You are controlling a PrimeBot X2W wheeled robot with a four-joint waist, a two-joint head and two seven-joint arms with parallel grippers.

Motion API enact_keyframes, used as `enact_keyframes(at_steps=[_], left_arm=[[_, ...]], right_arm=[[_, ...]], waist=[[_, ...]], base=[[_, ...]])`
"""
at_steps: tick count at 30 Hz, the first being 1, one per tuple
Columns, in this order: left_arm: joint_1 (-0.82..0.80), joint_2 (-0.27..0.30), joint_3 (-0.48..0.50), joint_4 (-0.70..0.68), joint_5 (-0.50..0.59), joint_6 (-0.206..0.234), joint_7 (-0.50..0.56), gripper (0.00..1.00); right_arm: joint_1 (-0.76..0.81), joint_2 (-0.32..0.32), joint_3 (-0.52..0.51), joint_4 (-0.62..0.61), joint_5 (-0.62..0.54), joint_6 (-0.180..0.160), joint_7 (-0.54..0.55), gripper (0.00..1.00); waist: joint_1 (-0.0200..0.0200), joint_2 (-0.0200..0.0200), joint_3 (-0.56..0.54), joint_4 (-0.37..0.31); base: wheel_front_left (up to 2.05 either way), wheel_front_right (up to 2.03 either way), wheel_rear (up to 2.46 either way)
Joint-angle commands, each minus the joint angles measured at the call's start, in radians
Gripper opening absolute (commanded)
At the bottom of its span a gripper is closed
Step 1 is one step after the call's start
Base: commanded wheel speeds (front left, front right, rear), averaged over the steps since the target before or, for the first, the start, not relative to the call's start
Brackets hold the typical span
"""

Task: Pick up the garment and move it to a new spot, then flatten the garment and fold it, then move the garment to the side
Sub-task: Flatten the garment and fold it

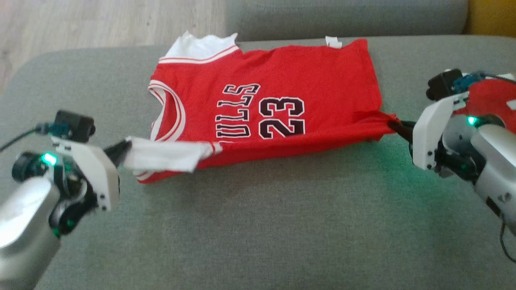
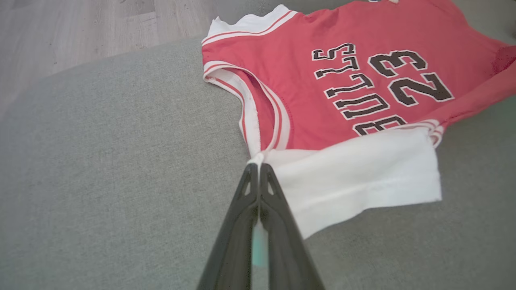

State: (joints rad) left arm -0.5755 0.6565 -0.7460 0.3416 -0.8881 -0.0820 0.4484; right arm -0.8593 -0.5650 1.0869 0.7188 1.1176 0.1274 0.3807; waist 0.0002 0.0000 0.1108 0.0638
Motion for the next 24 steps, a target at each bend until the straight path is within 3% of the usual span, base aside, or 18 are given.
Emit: enact_keyframes(at_steps=[1,9,21,22,23,24], left_arm=[[-0.083,0.035,0.047,-0.006,0.013,-0.003,-0.002,0.00],[-0.271,-0.012,-0.031,0.166,0.118,-0.038,-0.006,0.00],[-0.464,-0.078,-0.162,0.363,0.203,-0.048,-0.068,0.00],[-0.476,-0.084,-0.169,0.379,0.209,-0.048,-0.081,0.65],[-0.488,-0.093,-0.172,0.399,0.213,-0.048,-0.097,1.00],[-0.496,-0.104,-0.175,0.418,0.215,-0.048,-0.111,1.00]], right_arm=[[-0.033,-0.006,-0.012,-0.004,0.004,0.003,0.003,0.00],[-0.109,0.046,-0.004,0.078,-0.011,0.003,0.015,0.00],[-0.205,0.115,0.021,0.174,-0.037,0.003,-0.005,0.00],[-0.215,0.119,0.023,0.184,-0.047,0.003,-0.022,0.42],[-0.219,0.125,0.024,0.197,-0.051,0.003,-0.030,1.00],[-0.222,0.132,0.027,0.204,-0.053,0.003,-0.038,1.00]], waist=[[-0.0002,0.0000,0.021,-0.003],[-0.0002,0.0000,0.074,-0.016],[-0.0002,0.0000,0.157,-0.043],[-0.0002,0.0000,0.163,-0.044],[-0.0002,0.0000,0.167,-0.044],[-0.0002,0.0000,0.169,-0.044]], base=[[0.00,0.00,0.00],[0.00,0.00,0.00],[0.00,0.00,0.00],[0.00,0.00,0.00],[0.00,0.00,0.00],[0.00,0.00,0.00]])
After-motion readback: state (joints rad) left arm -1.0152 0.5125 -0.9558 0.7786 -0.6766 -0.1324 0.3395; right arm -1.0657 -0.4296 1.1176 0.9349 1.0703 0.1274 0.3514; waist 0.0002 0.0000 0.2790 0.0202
